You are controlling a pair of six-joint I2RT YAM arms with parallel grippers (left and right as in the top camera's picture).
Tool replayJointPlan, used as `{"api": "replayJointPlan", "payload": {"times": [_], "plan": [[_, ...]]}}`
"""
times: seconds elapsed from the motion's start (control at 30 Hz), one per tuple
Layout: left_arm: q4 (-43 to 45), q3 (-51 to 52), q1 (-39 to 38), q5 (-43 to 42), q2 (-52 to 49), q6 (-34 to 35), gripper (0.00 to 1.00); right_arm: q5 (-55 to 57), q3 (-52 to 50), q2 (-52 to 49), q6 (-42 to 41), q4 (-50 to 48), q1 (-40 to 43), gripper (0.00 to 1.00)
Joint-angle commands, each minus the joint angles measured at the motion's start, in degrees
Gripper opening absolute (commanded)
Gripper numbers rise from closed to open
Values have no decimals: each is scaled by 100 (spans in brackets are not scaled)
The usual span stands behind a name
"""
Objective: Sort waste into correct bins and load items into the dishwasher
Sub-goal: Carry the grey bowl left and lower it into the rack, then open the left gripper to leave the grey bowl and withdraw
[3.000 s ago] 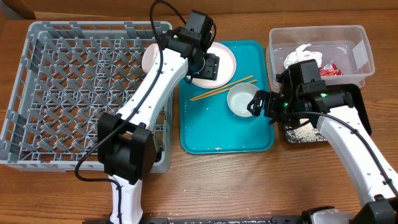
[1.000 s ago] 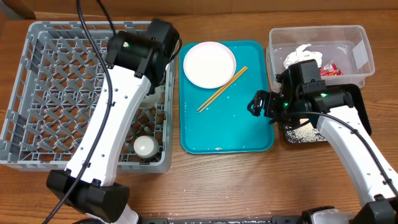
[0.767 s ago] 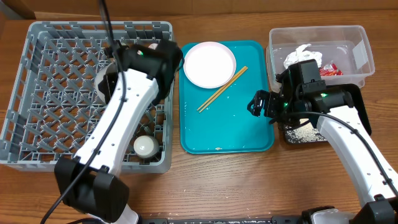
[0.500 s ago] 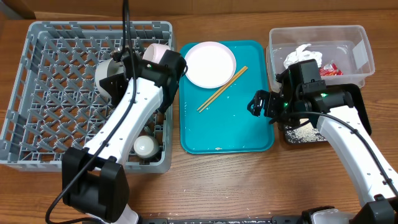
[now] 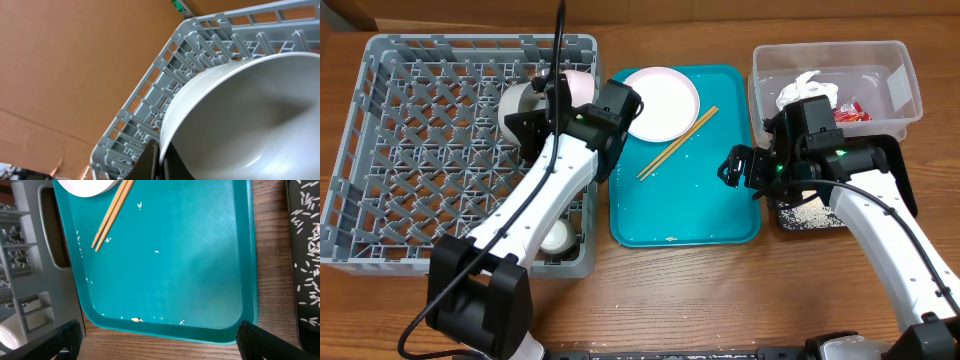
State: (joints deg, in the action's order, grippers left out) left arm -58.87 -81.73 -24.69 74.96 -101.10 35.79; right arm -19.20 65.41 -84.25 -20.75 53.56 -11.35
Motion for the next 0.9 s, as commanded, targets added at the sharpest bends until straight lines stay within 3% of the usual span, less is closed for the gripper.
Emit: {"api": "replayJointPlan", "payload": {"times": [0.0, 0.6, 0.87], "plan": [[-48, 48, -55, 4, 13, -289, 4, 31, 142, 98, 20, -31, -26, 100], [334, 1226, -385, 212, 13, -68, 4, 31, 142, 98, 20, -31, -26, 100], [564, 1259, -385, 1222, 13, -269, 4, 31, 142, 98, 20, -31, -26, 100]]}}
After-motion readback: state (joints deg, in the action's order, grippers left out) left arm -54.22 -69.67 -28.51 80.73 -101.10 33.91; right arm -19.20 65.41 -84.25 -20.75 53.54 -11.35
